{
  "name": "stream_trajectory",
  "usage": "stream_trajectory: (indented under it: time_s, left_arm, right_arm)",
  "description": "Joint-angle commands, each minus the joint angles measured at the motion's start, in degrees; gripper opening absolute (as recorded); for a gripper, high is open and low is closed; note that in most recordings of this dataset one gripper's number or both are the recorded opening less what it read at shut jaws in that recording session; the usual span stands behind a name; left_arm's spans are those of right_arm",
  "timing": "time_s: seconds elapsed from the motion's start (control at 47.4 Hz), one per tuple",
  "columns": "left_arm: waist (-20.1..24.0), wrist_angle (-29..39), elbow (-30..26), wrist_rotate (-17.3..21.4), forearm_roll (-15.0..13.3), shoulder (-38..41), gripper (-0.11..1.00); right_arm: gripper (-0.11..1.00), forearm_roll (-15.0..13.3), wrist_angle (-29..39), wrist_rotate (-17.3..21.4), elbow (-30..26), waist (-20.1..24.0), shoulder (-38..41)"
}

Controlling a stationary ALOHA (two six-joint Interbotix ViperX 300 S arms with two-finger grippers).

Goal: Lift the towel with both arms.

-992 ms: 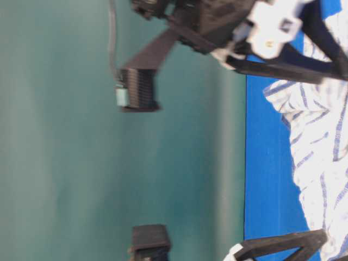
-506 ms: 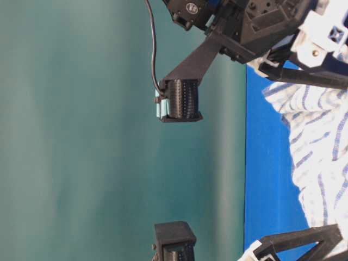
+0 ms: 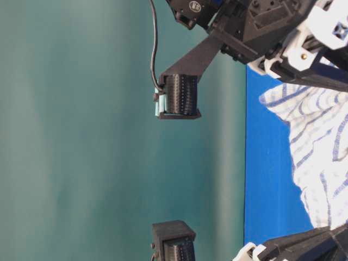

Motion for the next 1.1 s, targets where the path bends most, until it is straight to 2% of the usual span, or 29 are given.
stream_trajectory:
  time_s: [0.0, 0.106, 0.359, 0.675, 0.886, 1.076]
  left_arm:
    - [0.0, 0.35, -1.05, -0.09, -0.18, -1.85, 0.03]
    - [0.0, 2.55, -1.85, -0.44, -0.18, -4.22, 0.03]
    - [-0.18, 13.36, -5.01, -0.7, -0.18, -14.33, 0.03]
    - [-0.18, 26.28, -10.28, -0.79, -0.18, -26.37, 0.03]
    - [-0.18, 33.57, -16.35, -0.79, -0.18, -32.96, 0.03]
    - [-0.18, 38.94, -21.71, -0.44, 0.09, -36.21, 0.03]
  right_arm:
    - [0.07, -0.09, 0.26, 0.09, -0.62, -0.53, -1.32]
    - [0.07, -0.09, 1.23, 0.26, -0.62, -0.79, -3.69]
    - [0.07, -0.18, 7.65, -0.35, -2.02, -0.88, -13.36]
    - [0.07, -1.14, 19.07, -0.53, -7.91, -0.97, -24.61]
    - [0.07, -3.87, 26.1, -0.7, -13.97, -0.97, -29.36]
    - [0.07, -6.15, 29.36, -0.7, -18.98, -0.97, -31.99]
